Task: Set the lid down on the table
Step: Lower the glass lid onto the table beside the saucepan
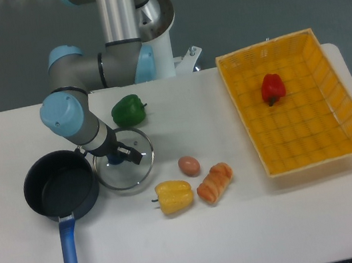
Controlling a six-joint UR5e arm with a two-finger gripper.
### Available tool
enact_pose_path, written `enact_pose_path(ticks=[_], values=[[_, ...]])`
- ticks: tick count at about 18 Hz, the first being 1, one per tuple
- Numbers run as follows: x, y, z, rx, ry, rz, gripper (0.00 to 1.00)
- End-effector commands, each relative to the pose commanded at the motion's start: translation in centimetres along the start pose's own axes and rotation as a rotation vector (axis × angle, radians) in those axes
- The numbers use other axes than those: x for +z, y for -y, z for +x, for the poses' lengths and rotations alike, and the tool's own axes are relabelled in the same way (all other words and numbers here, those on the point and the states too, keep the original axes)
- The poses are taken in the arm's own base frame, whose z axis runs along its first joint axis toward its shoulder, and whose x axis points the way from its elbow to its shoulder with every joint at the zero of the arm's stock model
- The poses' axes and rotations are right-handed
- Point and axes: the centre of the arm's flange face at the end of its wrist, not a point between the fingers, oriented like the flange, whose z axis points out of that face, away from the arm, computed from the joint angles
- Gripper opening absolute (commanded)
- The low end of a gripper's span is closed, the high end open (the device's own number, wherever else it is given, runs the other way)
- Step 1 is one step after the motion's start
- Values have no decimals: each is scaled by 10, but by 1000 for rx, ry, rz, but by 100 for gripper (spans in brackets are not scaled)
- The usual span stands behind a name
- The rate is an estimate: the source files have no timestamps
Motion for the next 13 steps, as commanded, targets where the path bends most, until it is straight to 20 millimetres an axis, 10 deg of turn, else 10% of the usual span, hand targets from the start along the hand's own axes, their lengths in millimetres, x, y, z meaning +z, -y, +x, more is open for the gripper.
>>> enact_pose_path(ticks=[13], values=[[17,11,-8,-12,19,16,40]])
